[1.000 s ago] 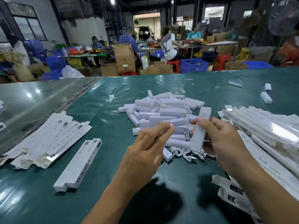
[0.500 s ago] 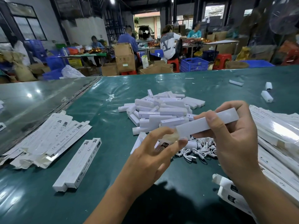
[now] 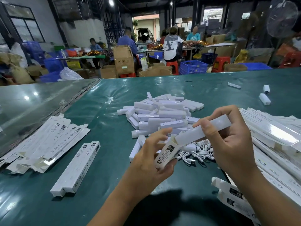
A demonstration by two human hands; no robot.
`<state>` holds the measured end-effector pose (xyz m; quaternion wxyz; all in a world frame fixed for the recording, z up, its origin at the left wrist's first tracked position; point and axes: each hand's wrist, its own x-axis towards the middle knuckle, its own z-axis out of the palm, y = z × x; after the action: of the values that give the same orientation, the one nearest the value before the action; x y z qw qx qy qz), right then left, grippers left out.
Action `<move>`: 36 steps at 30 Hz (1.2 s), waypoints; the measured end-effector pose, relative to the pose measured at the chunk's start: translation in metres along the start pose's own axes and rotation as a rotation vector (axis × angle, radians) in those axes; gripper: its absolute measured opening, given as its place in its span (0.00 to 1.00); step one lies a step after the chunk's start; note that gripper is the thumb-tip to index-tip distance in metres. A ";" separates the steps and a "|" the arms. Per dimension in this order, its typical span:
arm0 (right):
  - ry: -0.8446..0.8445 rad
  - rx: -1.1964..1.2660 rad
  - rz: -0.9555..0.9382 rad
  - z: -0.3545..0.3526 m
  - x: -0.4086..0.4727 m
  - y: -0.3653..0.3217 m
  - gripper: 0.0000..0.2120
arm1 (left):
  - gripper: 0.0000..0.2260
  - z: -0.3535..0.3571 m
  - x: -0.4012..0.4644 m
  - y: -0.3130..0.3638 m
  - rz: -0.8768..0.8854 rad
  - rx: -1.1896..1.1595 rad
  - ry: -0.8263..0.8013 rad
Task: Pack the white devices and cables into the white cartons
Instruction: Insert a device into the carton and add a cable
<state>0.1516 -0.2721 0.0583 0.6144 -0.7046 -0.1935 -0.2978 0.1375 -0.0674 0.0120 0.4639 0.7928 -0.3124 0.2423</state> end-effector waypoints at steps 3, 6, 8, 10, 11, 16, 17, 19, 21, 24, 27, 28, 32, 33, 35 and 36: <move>-0.033 -0.031 -0.001 -0.005 0.003 0.007 0.08 | 0.25 0.000 0.000 -0.001 -0.055 0.059 0.000; -0.083 -0.080 0.022 -0.010 0.006 0.013 0.09 | 0.18 0.002 0.000 -0.003 -0.026 0.200 -0.041; -0.113 -0.112 0.053 -0.013 0.008 0.016 0.10 | 0.17 0.001 0.000 -0.003 -0.006 0.241 -0.060; -0.148 -0.186 0.067 -0.012 0.009 0.019 0.12 | 0.17 -0.001 0.000 -0.003 0.001 0.237 -0.095; -0.173 -0.213 0.073 -0.010 0.009 0.019 0.12 | 0.17 -0.002 0.000 -0.002 -0.004 0.239 -0.118; -0.475 -0.197 0.090 0.001 0.001 0.014 0.19 | 0.19 -0.001 0.000 0.000 -0.007 0.265 -0.172; -0.509 -0.147 0.124 0.002 0.001 0.014 0.19 | 0.19 -0.002 0.000 -0.001 -0.027 0.244 -0.167; -0.499 -0.092 0.174 0.001 0.003 0.017 0.16 | 0.19 -0.005 0.000 -0.005 -0.055 0.199 -0.148; -0.449 -0.108 0.213 0.000 0.006 0.020 0.11 | 0.19 -0.006 0.001 -0.007 -0.082 0.165 -0.104; -0.375 -0.303 0.261 -0.003 0.007 0.030 0.07 | 0.18 -0.006 0.004 -0.010 -0.151 0.104 0.057; -0.464 -0.695 0.291 -0.002 0.007 0.042 0.05 | 0.10 -0.007 0.006 -0.011 -0.208 -0.021 0.203; -0.511 -0.777 0.306 -0.001 0.006 0.046 0.04 | 0.09 -0.008 0.007 -0.009 -0.226 -0.098 0.237; -0.734 -0.971 0.311 0.007 -0.002 0.058 0.11 | 0.09 -0.008 0.011 0.000 -0.246 -0.379 0.340; -0.770 -1.016 0.301 0.009 -0.003 0.060 0.14 | 0.10 -0.007 0.012 0.001 -0.253 -0.400 0.343; -0.794 -1.083 0.263 0.011 -0.005 0.064 0.13 | 0.12 -0.003 0.010 0.001 -0.299 -0.433 0.324; -0.785 -1.095 0.253 0.011 -0.005 0.066 0.12 | 0.13 -0.001 0.008 0.000 -0.338 -0.444 0.296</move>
<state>0.1921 -0.2720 0.0042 0.0838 -0.9867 -0.1396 -0.0013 0.1432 -0.0693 0.0181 0.6999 0.6688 -0.1508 0.2003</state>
